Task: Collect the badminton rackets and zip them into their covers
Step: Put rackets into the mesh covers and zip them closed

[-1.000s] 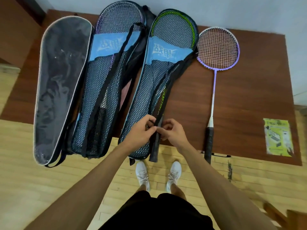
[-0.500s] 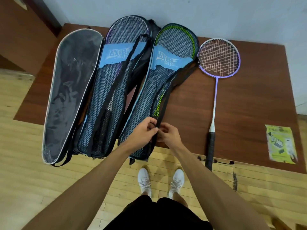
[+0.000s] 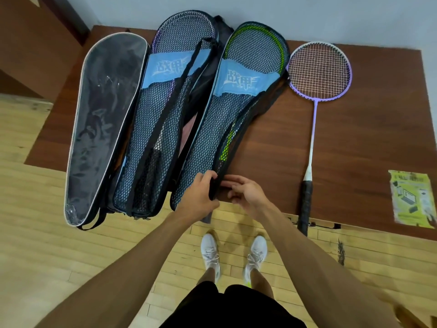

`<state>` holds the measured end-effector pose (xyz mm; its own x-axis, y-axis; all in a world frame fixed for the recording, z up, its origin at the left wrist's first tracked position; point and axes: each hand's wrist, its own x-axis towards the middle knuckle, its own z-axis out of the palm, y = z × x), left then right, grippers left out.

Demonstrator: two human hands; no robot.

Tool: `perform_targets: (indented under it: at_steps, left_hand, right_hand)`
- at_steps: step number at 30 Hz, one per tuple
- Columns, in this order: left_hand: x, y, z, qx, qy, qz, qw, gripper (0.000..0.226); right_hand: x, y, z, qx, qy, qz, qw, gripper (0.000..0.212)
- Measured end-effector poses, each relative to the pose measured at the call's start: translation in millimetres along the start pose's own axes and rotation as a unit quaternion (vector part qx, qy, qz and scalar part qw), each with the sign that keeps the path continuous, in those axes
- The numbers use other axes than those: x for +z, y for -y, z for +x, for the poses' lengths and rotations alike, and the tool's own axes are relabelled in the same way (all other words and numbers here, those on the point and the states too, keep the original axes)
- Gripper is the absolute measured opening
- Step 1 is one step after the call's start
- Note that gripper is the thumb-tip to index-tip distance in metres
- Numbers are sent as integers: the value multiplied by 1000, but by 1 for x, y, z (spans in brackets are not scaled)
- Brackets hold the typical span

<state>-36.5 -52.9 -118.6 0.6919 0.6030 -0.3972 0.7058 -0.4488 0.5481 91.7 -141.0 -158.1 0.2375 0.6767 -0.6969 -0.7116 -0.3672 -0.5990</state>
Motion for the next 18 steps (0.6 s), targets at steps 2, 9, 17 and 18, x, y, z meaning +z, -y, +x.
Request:
perform_targets:
  at_steps: [2, 9, 17, 18]
  left_hand:
    - [-3, -4, 1, -21, -19, -4, 1000, 54]
    - [-19, -20, 0, -41, -7, -131, 990, 58]
    - [-38, -34, -8, -43, 33, -212, 976, 57]
    - [-41, -34, -8, -42, 34, -215, 975, 56]
  right_hand:
    - [-1, 0, 0, -3, 17, 10, 1000, 37]
    - [1, 18, 0, -58, -67, -114, 990, 19]
    - [10, 21, 2, -52, -36, -149, 987, 17]
    - [12, 21, 1, -49, -27, -143, 988, 14]
